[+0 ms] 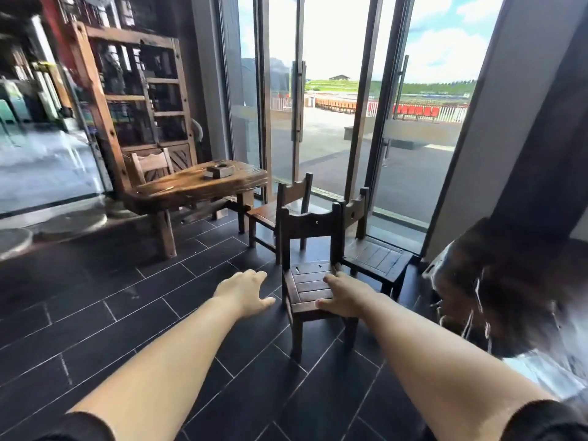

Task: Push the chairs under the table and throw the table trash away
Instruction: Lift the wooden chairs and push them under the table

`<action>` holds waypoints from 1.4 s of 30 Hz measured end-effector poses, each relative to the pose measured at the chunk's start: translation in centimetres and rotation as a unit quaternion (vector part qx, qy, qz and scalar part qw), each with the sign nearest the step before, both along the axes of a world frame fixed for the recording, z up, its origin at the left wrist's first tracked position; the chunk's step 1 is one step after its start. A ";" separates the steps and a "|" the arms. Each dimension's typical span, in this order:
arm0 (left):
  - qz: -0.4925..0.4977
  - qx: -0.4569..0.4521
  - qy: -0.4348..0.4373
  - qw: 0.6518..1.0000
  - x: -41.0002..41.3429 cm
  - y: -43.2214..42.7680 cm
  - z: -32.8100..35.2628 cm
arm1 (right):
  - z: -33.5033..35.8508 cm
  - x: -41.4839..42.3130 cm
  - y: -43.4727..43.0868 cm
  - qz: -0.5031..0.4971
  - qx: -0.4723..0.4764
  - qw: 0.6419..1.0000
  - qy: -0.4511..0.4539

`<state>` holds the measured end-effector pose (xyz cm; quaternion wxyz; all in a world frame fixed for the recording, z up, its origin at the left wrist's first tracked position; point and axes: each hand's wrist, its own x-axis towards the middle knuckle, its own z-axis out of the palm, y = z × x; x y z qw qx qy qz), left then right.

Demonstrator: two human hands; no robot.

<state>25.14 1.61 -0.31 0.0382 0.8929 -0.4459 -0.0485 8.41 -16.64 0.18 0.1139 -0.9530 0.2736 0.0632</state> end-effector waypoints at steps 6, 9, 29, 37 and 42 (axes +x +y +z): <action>0.034 0.013 0.009 0.999 8.3 -1.4 -0.6 | -0.5 9.5 -3.1 0.023 -0.002 1.000 -0.001; 0.042 0.012 0.008 0.999 12.8 -3.4 -1.0 | -1.2 14.4 -5.7 0.028 -0.007 1.000 0.000; 0.043 0.014 0.019 0.999 45.1 -23.3 -1.5 | -3.7 46.1 -25.1 0.020 0.030 0.999 0.003; 0.000 0.020 0.008 1.000 60.6 -29.7 -2.4 | -5.0 60.0 -30.3 -0.015 0.026 1.000 0.010; -0.039 0.012 0.018 0.999 71.0 -34.7 -1.7 | -3.9 69.2 -33.6 -0.051 0.029 0.998 0.001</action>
